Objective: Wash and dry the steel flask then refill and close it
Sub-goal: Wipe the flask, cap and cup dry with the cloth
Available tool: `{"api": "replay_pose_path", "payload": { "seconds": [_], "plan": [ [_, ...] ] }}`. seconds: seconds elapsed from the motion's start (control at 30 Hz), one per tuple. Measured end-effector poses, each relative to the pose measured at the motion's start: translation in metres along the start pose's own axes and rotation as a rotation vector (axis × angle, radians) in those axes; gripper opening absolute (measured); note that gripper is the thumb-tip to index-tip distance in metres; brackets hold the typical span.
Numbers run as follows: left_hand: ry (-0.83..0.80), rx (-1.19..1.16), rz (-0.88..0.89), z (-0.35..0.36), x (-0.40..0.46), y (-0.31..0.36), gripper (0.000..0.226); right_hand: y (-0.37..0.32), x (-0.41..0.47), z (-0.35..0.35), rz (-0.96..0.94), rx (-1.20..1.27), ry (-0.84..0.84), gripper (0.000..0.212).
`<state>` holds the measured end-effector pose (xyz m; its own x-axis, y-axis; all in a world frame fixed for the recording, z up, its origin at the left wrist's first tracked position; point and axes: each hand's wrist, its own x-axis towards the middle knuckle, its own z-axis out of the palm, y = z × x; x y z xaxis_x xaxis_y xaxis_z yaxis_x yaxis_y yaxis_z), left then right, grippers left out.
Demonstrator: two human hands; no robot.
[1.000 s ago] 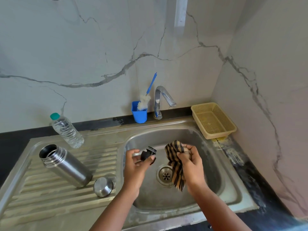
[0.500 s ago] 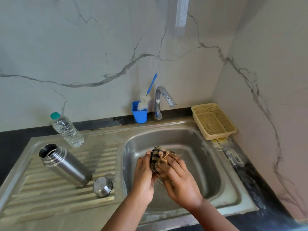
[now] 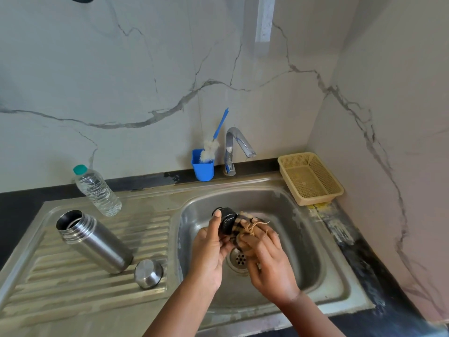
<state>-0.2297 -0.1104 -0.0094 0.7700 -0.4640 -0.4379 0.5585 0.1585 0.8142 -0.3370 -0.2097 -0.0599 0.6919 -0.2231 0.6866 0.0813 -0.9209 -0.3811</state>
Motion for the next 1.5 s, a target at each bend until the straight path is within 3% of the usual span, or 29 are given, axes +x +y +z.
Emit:
{"api": "replay_pose_path", "payload": {
  "seconds": [0.13, 0.2, 0.3, 0.4, 0.47, 0.53, 0.67, 0.8, 0.9, 0.97, 1.07, 1.1, 1.2, 1.27, 1.4, 1.43, 1.5],
  "plan": [
    [-0.056, 0.038, -0.021, 0.003, -0.005, -0.003, 0.041, -0.004, -0.007, 0.001, -0.198, 0.001, -0.112, 0.036],
    [-0.073, 0.043, -0.019, 0.004, -0.006, -0.003, 0.042, -0.008, -0.002, 0.001, -0.186, 0.032, -0.105, 0.04],
    [-0.059, 0.018, 0.005, 0.001, -0.004, -0.004, 0.039, -0.017, 0.005, -0.003, -0.051, 0.132, -0.027, 0.047],
    [-0.097, 0.018, 0.007, -0.002, -0.004, -0.007, 0.041, -0.021, 0.014, -0.01, 0.266, 0.287, 0.081, 0.064],
    [-0.131, 0.046, 0.0, -0.004, -0.006, -0.01, 0.037, -0.021, 0.019, -0.013, 0.312, 0.329, 0.071, 0.072],
    [-0.139, 0.077, 0.03, -0.008, -0.006, -0.012, 0.031, -0.018, 0.024, -0.019, 0.22, 0.317, 0.011, 0.063],
    [-0.146, 0.164, 0.159, -0.022, 0.0, -0.012, 0.052, -0.008, 0.041, -0.041, 0.125, 0.351, -0.071, 0.044],
    [-0.197, 0.371, 0.29, -0.032, 0.009, -0.004, 0.057, -0.005, 0.049, -0.049, 0.025, 0.33, -0.152, 0.039],
    [-0.213, 0.546, 0.358, -0.035, 0.014, 0.001, 0.064, -0.01, 0.048, -0.046, -0.047, 0.309, -0.118, 0.039],
    [-0.215, 0.665, 0.408, -0.033, 0.012, 0.001, 0.058, -0.018, 0.047, -0.044, -0.121, 0.278, -0.073, 0.038],
    [-0.246, 0.767, 0.498, -0.027, 0.001, 0.001, 0.029, -0.026, 0.051, -0.039, -0.325, 0.055, -0.132, 0.036],
    [-0.233, 0.774, 0.509, -0.027, 0.001, 0.001, 0.031, -0.024, 0.053, -0.037, -0.339, 0.005, -0.151, 0.035],
    [-0.204, 0.748, 0.58, -0.025, 0.0, 0.003, 0.06, -0.018, 0.055, -0.036, -0.069, 0.123, -0.054, 0.038],
    [-0.213, 0.769, 0.631, -0.025, -0.003, 0.005, 0.063, -0.017, 0.052, -0.035, 0.089, 0.212, 0.013, 0.043],
    [-0.19, 0.764, 0.7, -0.023, -0.005, 0.008, 0.06, -0.017, 0.044, -0.03, -0.236, 0.084, -0.09, 0.041],
    [-0.18, 0.769, 0.715, -0.023, -0.004, 0.008, 0.06, -0.013, 0.045, -0.029, -0.24, 0.079, -0.105, 0.042],
    [-0.185, 0.76, 0.725, -0.024, -0.004, 0.008, 0.061, -0.009, 0.045, -0.028, -0.006, 0.202, -0.084, 0.044]
  ]
}}
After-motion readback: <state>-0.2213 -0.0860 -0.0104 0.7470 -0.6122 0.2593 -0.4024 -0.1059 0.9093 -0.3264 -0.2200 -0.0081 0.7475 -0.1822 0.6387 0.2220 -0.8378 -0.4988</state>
